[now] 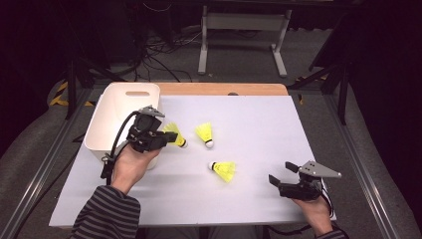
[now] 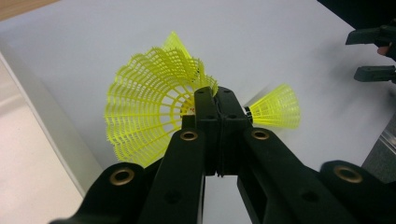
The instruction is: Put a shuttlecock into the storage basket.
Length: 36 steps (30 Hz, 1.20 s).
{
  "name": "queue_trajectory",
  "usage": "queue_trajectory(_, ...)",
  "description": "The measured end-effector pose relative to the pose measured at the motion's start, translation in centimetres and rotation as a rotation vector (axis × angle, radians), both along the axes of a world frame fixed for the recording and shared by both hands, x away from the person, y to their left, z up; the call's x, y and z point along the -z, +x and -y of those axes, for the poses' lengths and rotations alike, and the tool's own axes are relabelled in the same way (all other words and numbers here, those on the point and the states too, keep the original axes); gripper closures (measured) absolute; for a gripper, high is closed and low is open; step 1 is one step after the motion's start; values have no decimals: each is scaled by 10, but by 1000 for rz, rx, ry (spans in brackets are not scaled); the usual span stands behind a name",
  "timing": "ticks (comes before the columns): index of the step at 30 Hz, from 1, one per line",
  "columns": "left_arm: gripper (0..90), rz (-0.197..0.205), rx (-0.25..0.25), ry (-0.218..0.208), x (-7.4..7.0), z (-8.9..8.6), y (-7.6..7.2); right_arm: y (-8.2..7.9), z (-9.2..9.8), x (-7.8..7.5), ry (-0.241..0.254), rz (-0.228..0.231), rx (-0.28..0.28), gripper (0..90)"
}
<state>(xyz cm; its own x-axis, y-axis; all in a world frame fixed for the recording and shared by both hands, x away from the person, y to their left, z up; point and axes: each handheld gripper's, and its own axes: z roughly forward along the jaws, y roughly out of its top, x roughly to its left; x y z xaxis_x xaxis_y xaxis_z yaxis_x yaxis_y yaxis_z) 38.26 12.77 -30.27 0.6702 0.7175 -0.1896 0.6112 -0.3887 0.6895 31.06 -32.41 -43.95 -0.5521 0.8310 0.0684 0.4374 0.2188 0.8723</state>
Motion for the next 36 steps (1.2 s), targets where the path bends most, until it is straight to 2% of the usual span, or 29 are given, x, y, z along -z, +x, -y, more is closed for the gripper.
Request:
queue_trajectory(20, 899, 23, -21, -9, -12, -8, 4, 0, 0, 0, 3, 0, 0, 165)
queue_trajectory(27, 899, 24, -44, -14, -16, -14, 8, 0, 1, 0, 4, 1, -1, 165)
queue_trajectory(34, 899, 43, -65, -14, -20, -20, 10, 0, 1, 0, 5, 0, -2, 165)
queue_trajectory(36, 899, 36, -70, -21, -21, -22, 11, 0, 1, 0, 5, 0, -2, 165)
